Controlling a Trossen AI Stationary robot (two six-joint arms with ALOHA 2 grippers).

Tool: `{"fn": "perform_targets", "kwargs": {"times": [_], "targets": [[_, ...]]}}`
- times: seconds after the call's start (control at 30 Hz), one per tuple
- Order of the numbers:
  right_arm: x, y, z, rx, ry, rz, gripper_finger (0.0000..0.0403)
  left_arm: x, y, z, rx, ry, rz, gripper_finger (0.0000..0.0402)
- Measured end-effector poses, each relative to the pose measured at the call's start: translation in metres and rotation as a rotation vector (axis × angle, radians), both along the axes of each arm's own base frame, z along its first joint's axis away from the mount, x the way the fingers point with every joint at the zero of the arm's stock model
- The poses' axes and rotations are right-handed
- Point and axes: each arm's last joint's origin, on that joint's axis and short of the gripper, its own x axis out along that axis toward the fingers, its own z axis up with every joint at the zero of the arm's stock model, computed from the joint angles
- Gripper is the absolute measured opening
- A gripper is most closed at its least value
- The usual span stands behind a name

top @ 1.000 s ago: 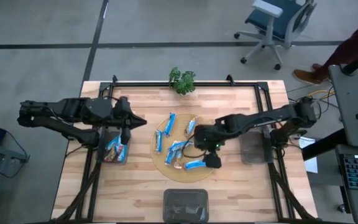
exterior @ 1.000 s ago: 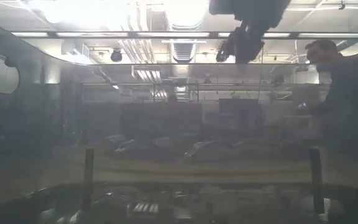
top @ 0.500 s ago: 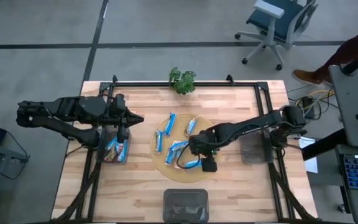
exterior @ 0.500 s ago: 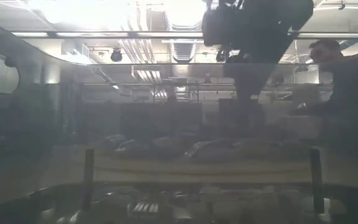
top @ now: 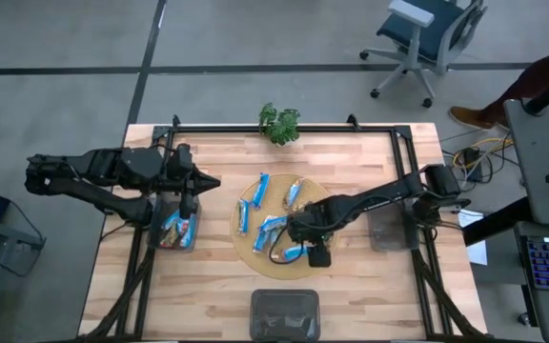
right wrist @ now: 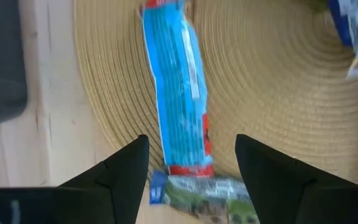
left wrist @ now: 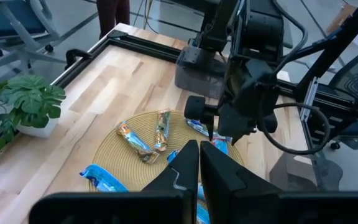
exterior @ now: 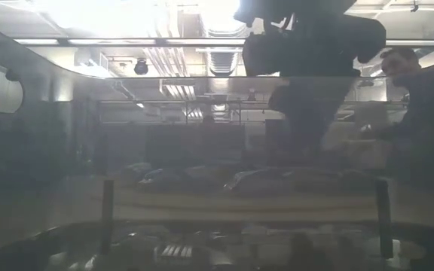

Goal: Pick and place Granola Bars by type
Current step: Put the red granola bar into the top left bin

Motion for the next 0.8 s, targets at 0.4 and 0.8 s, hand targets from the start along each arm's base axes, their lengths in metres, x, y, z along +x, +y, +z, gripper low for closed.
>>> {"fn": "perform_targets", "kwargs": {"times": [0.4, 0.8], "targets": [[-0.008, 0.008, -0.024, 0.007, -0.040, 0.025, 0.0226, 0.000, 0.000, 0.000, 0.000, 0.000, 0.000, 0.0000], [-0.020, 0.003, -0.046, -0.048, -0.018, -0.001, 0.0226, 0.000, 0.000, 0.000, 0.001, 0.000, 0.002, 0.0000]]}}
